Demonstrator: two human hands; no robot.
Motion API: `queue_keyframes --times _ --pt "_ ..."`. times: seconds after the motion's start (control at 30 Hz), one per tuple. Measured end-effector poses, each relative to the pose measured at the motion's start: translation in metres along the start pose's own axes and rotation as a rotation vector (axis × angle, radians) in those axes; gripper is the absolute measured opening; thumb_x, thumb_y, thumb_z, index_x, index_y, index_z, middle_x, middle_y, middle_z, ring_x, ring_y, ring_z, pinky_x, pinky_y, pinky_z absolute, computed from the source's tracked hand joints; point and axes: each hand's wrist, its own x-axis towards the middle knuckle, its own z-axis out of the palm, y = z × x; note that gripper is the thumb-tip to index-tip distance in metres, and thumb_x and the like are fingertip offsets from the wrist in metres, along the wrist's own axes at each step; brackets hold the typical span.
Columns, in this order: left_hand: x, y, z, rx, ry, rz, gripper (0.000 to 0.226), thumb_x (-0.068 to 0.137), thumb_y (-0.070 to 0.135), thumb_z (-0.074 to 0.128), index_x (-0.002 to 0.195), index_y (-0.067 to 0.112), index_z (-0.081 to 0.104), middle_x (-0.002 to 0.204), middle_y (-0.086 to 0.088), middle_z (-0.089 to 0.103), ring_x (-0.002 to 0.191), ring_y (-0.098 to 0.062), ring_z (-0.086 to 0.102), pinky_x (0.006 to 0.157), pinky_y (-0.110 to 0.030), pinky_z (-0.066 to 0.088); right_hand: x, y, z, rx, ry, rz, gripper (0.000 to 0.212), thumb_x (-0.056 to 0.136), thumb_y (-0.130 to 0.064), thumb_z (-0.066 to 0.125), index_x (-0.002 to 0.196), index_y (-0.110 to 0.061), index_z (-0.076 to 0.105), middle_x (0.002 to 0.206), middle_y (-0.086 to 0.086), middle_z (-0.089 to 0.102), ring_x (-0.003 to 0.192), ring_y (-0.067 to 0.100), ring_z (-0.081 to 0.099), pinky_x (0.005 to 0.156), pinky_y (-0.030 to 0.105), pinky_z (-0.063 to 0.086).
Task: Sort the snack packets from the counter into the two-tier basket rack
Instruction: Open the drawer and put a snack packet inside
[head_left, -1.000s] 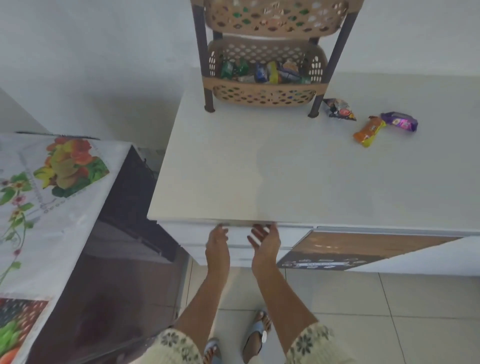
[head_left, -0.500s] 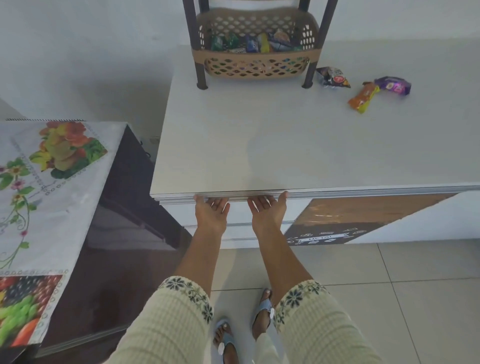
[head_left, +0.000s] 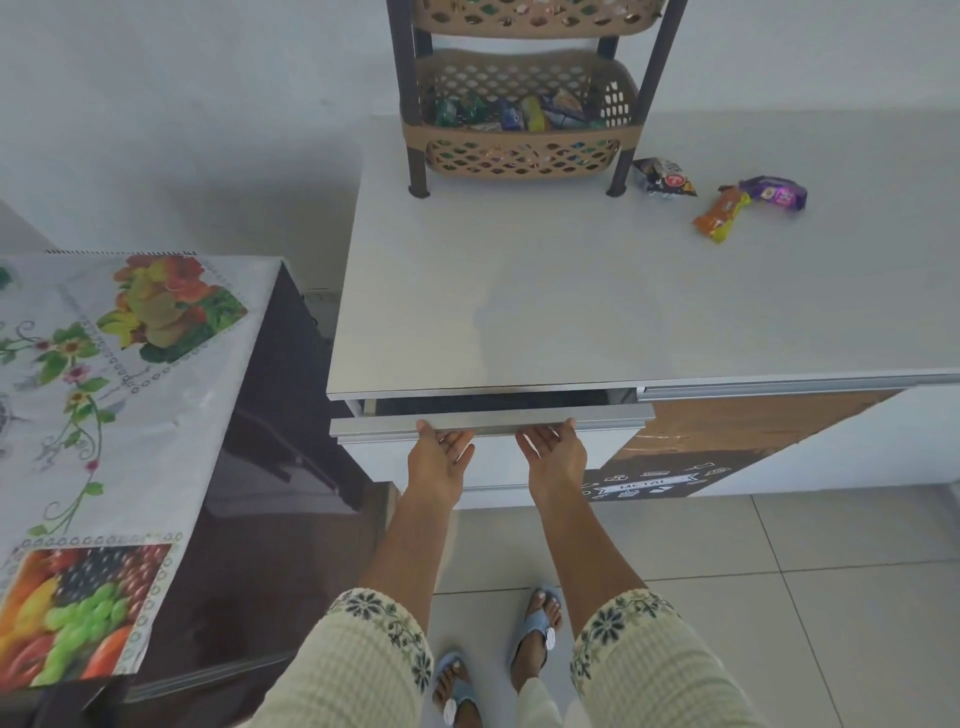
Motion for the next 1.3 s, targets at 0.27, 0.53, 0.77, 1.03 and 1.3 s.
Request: queue_keyframes --times 0.27,0.53,0.77,1.03,1.3 --pt "-0.039 -0.055 -0.054 0.036 0.034 0.079 0.047 0.105 0.038 0.035 0.118 -0.001 0.055 0.103 -0.015 0.067 0.093 -0.025 0.068 0.099 -0.044 0.050 -0.048 0.035 -0.053 -0.009 0.119 -0.118 0.031 0.105 -0.032 0.037 0.111 -0.009 0.057 0.092 0.013 0.067 0.085 0.027 0.068 0.074 0.038 0.059" --pt "-0.087 -0.075 -0.092 0.068 -0.003 0.070 0.043 0.105 0.035 0.037 0.124 0.000 0.055 0.103 -0.013 0.069 0.099 -0.030 0.068 0.096 -0.041 0.051 -0.096 0.044 -0.095 -0.056 0.135 -0.123 0.036 0.105 -0.031 0.035 0.114 -0.004 0.057 0.090 0.014 0.068 0.082 0.026 0.069 0.067 0.035 0.057" --pt "-0.121 -0.079 -0.115 0.219 -0.031 0.012 0.044 0.107 0.032 0.030 0.122 -0.003 0.053 0.113 -0.018 0.065 0.102 -0.032 0.066 0.096 -0.041 0.047 -0.124 0.043 -0.127 -0.091 0.109 -0.039 0.036 0.105 -0.030 0.036 0.104 -0.003 0.059 0.087 0.016 0.069 0.079 0.027 0.070 0.063 0.035 0.058" --pt "-0.153 -0.073 -0.147 0.931 -0.009 0.072 0.046 0.104 0.035 0.040 0.079 0.004 0.063 0.075 -0.007 0.071 0.055 -0.017 0.068 0.065 -0.031 0.047 -0.154 0.032 -0.159 -0.372 0.048 0.116 0.036 0.104 -0.023 0.037 0.087 0.000 0.058 0.081 0.018 0.064 0.070 0.030 0.066 0.062 0.037 0.053" --pt "-0.160 -0.049 -0.094 1.109 -0.022 0.621 0.049 0.103 0.042 0.038 0.072 0.017 0.066 0.064 0.006 0.069 0.057 -0.011 0.068 0.072 -0.032 0.058 -0.177 0.013 -0.106 -0.824 -0.140 -0.055 0.031 0.094 -0.020 0.043 0.080 -0.005 0.066 0.063 0.009 0.068 0.054 0.023 0.070 0.042 0.020 0.044"
